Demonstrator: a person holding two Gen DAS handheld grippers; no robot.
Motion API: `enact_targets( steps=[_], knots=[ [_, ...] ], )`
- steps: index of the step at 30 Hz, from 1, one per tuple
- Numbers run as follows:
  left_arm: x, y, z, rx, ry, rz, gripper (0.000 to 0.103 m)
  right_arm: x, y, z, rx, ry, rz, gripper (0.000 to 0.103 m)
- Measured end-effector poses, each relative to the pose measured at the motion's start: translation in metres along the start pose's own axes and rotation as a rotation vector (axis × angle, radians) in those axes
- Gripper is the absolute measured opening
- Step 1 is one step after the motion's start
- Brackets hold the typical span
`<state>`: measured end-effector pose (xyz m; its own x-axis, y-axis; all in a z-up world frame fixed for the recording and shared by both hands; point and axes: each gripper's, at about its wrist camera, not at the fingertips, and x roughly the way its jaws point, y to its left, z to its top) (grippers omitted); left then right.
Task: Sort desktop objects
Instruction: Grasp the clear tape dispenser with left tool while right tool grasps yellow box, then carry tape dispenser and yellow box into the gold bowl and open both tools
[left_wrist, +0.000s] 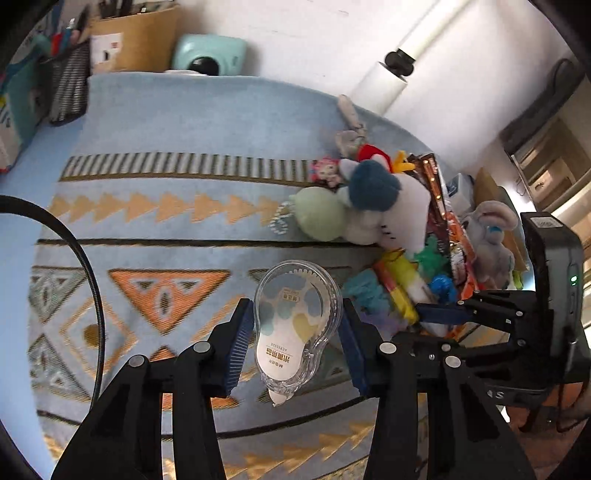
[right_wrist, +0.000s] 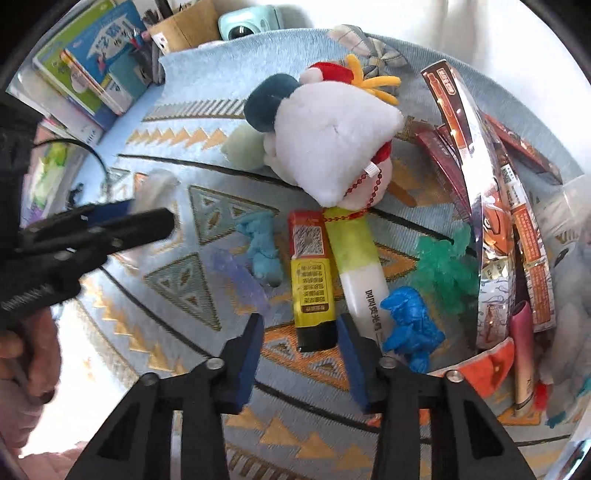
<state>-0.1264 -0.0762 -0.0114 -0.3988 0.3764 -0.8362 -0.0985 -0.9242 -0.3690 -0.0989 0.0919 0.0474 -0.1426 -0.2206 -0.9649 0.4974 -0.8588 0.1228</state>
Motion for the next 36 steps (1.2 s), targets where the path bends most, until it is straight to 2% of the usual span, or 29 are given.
enact_targets(
  steps=[3, 10, 11, 13, 18, 24, 30, 36],
  knots=[
    [-0.001, 0.004, -0.002, -0.012, 0.003, 0.005, 0.043, 0.001, 0.004, 0.003, -0.005, -0.017, -0.039, 0.038],
    [0.0, 0.001, -0.007, -0.022, 0.007, -0.002, 0.043, 0.0, 0.013, -0.003, -0.117, -0.094, -0.105, 0.038],
    [-0.001, 0.001, -0.008, -0.02, 0.006, 0.0, 0.043, 0.0, 0.014, -0.004, -0.136, -0.098, -0.112, 0.034],
    [-0.003, -0.002, -0.009, -0.017, 0.002, 0.0, 0.043, -0.003, 0.012, -0.004, -0.123, -0.078, -0.077, 0.023],
    [-0.016, -0.005, -0.015, -0.013, -0.015, 0.003, 0.043, -0.013, 0.006, -0.02, -0.053, -0.051, 0.067, 0.023],
    [-0.03, -0.017, -0.021, 0.004, -0.034, 0.012, 0.043, -0.051, -0.015, -0.039, 0.059, -0.108, 0.164, 0.023],
    [-0.049, -0.052, -0.022, 0.056, -0.064, 0.002, 0.043, -0.099, -0.025, -0.044, 0.133, -0.217, 0.207, 0.023],
    [-0.068, -0.106, -0.009, 0.133, -0.117, -0.001, 0.043, -0.16, -0.055, -0.072, 0.161, -0.331, 0.179, 0.023]
  ],
)
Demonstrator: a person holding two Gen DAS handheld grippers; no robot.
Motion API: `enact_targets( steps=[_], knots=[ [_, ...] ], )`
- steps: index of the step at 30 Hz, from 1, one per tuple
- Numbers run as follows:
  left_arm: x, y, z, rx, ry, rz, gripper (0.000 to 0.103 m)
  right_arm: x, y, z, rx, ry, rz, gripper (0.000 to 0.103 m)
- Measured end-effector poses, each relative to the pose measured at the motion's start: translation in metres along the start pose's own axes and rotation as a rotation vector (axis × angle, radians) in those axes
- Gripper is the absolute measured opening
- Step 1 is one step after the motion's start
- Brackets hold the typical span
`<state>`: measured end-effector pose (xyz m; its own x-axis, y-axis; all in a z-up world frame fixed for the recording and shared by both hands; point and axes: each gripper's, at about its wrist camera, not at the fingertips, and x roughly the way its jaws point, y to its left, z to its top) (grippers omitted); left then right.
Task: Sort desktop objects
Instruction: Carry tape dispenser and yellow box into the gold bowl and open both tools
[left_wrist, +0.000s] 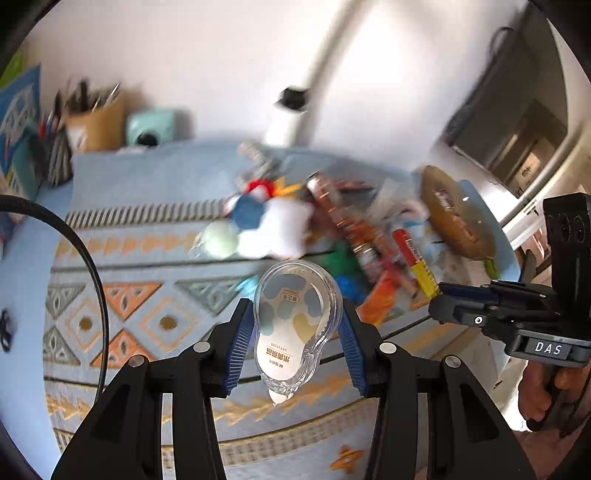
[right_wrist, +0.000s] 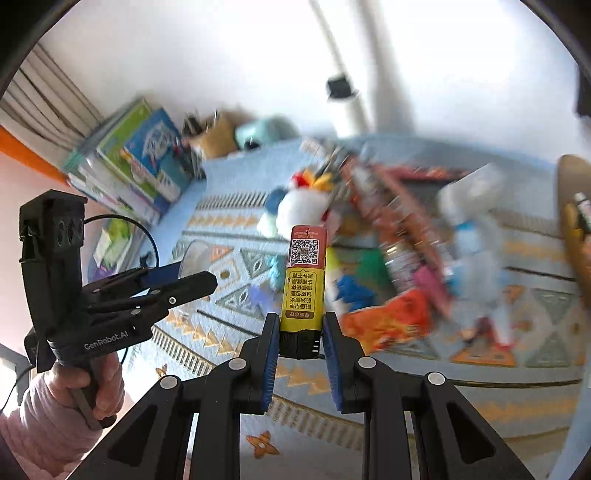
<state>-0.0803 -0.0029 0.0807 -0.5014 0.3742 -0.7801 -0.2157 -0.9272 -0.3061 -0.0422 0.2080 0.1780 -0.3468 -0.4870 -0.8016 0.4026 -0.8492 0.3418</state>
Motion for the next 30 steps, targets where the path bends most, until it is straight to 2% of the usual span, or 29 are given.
enact_targets(
  steps=[8, 15, 21, 30],
  knots=[
    [0.002, -0.091, 0.035, 0.089, -0.024, 0.054, 0.043, -0.098, -0.071, -0.005, 0.049, -0.123, -0.097, 0.023],
    [0.014, -0.179, 0.066, 0.126, -0.058, 0.033, 0.043, -0.156, -0.138, -0.004, 0.097, -0.199, -0.21, 0.023],
    [0.031, -0.249, 0.092, 0.185, -0.072, 0.054, 0.043, -0.187, -0.192, -0.005, 0.158, -0.238, -0.272, 0.023],
    [0.077, -0.312, 0.116, 0.27, -0.031, 0.041, 0.043, -0.2, -0.252, 0.005, 0.236, -0.252, -0.307, 0.023]
  ],
)
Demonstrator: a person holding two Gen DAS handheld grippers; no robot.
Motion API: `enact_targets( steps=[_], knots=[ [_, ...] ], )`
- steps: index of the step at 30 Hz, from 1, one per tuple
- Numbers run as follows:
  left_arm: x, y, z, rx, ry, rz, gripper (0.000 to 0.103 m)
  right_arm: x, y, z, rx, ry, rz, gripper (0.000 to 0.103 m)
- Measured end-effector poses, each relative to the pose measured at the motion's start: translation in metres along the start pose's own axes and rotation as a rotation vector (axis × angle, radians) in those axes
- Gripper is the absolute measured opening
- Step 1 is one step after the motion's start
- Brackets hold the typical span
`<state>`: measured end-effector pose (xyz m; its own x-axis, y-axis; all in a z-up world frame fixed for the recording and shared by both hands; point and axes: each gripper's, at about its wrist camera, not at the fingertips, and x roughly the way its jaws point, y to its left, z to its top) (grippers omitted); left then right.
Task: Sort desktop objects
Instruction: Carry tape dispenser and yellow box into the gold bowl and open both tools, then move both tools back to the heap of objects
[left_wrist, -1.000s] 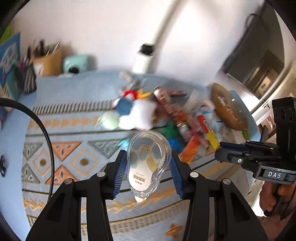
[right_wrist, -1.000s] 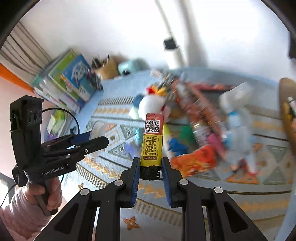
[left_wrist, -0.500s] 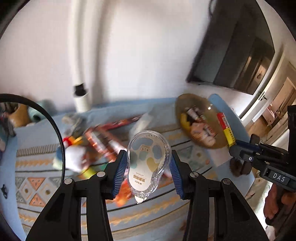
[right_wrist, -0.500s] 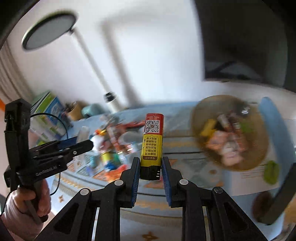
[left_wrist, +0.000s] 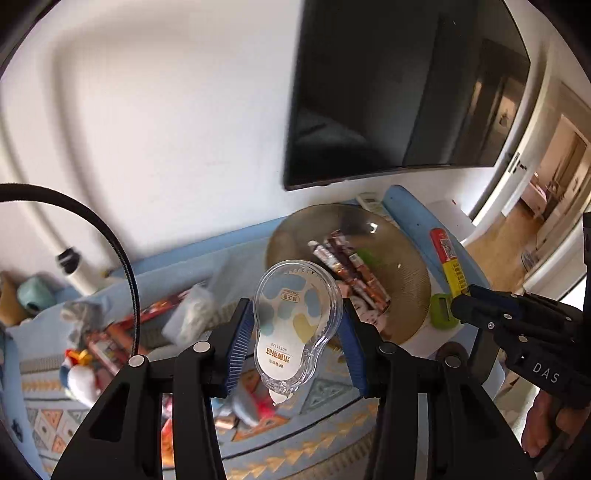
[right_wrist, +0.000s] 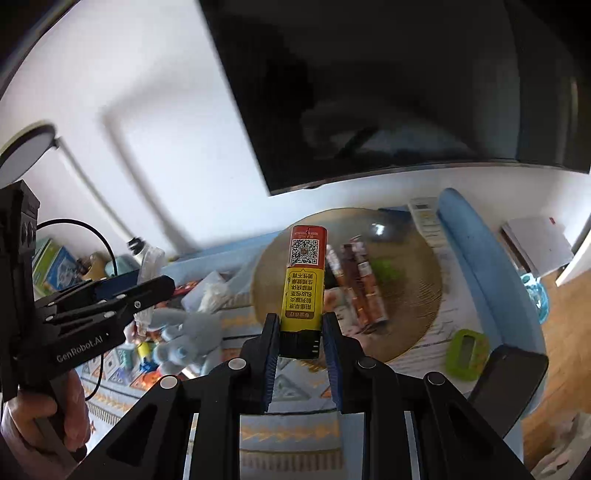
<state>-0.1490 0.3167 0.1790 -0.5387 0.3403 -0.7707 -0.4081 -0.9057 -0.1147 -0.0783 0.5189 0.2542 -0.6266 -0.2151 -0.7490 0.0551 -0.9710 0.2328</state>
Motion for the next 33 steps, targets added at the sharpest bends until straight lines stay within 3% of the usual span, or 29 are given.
enact_targets(
  steps=[9, 13, 14, 16, 18, 25, 29, 33],
  knots=[
    [0.068, -0.015, 0.032, 0.038, 0.08, -0.03, 0.043, 0.052, -0.025, 0.03, 0.047, 0.05, -0.003, 0.023],
    [0.105, -0.006, 0.039, -0.011, 0.122, -0.111, 0.045, 0.086, -0.034, 0.038, 0.068, 0.096, -0.02, 0.023],
    [0.114, -0.005, 0.039, -0.024, 0.135, -0.132, 0.052, 0.094, -0.036, 0.04, 0.07, 0.118, -0.026, 0.023],
    [0.128, -0.002, 0.037, -0.041, 0.144, -0.162, 0.054, 0.109, -0.043, 0.04, 0.098, 0.172, -0.028, 0.023],
    [0.136, -0.001, 0.033, -0.051, 0.16, -0.164, 0.054, 0.115, -0.052, 0.037, 0.141, 0.187, -0.013, 0.03],
    [0.119, 0.0, 0.02, -0.036, 0.159, -0.184, 0.054, 0.111, -0.056, 0.03, 0.18, 0.218, 0.026, 0.031],
    [0.093, 0.01, 0.006, -0.05, 0.131, -0.192, 0.054, 0.097, -0.035, 0.025, 0.143, 0.21, 0.067, 0.031],
    [0.058, 0.032, -0.025, -0.097, 0.126, -0.142, 0.054, 0.091, -0.003, 0.013, 0.083, 0.236, 0.109, 0.031]
  ],
)
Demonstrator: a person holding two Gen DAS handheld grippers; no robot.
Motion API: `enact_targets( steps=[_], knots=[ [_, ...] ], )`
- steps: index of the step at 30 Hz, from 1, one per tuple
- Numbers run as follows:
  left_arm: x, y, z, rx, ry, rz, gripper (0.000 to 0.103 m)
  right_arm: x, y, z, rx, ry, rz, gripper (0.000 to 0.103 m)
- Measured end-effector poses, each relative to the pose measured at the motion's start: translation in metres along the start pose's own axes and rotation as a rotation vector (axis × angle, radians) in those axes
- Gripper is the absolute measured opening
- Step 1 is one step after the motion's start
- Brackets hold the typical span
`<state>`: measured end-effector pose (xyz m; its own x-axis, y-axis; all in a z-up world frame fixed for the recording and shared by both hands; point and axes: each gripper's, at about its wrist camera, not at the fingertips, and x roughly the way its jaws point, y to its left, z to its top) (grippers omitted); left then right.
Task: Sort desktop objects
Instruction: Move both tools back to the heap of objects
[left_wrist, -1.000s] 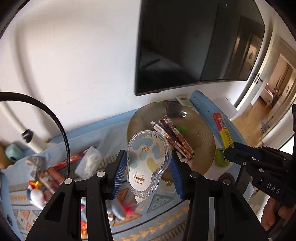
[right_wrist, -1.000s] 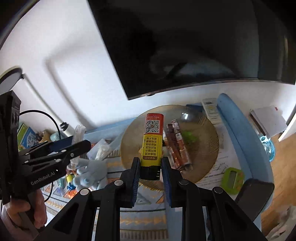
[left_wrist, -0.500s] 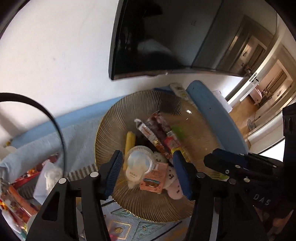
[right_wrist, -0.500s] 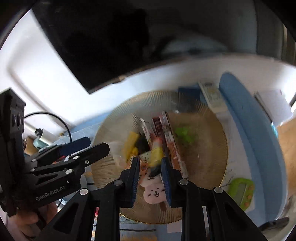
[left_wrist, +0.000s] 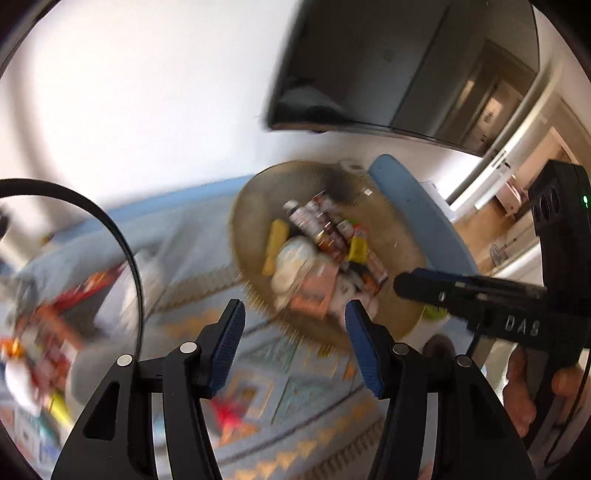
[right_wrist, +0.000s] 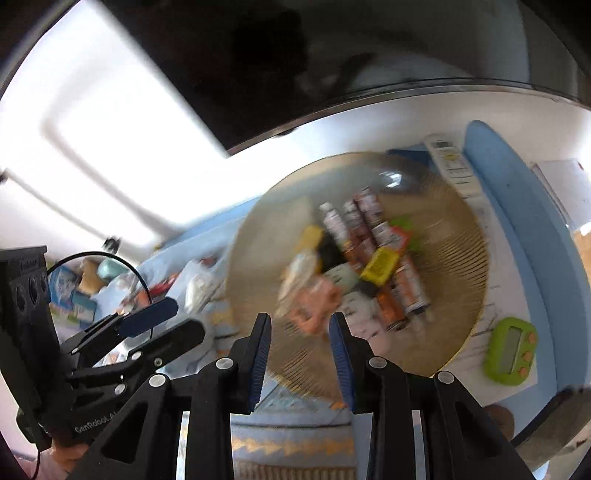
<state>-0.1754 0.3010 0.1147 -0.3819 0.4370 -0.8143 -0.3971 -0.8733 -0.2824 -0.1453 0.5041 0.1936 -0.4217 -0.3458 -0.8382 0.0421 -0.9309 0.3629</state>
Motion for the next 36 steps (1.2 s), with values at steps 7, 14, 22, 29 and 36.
enact_targets(
  steps=[7, 14, 22, 29, 36],
  knots=[
    [-0.062, 0.088, -0.082, -0.24, -0.014, 0.135, 0.054, 0.006, 0.05, -0.033, -0.068, 0.057, 0.07, 0.032],
    [-0.117, 0.213, -0.157, -0.561, -0.06, 0.257, 0.067, 0.031, 0.115, -0.061, -0.128, 0.134, 0.137, 0.032],
    [-0.095, 0.28, -0.178, -0.57, -0.017, 0.253, 0.067, 0.062, 0.197, -0.09, -0.198, 0.183, 0.169, 0.032],
    [-0.062, 0.285, -0.166, -0.433, -0.003, 0.25, 0.067, 0.082, 0.235, -0.108, -0.228, 0.227, 0.137, 0.032],
    [-0.038, 0.275, -0.158, -0.286, 0.037, 0.28, 0.027, 0.092, 0.249, -0.1, -0.234, 0.217, 0.12, 0.032]
  ],
)
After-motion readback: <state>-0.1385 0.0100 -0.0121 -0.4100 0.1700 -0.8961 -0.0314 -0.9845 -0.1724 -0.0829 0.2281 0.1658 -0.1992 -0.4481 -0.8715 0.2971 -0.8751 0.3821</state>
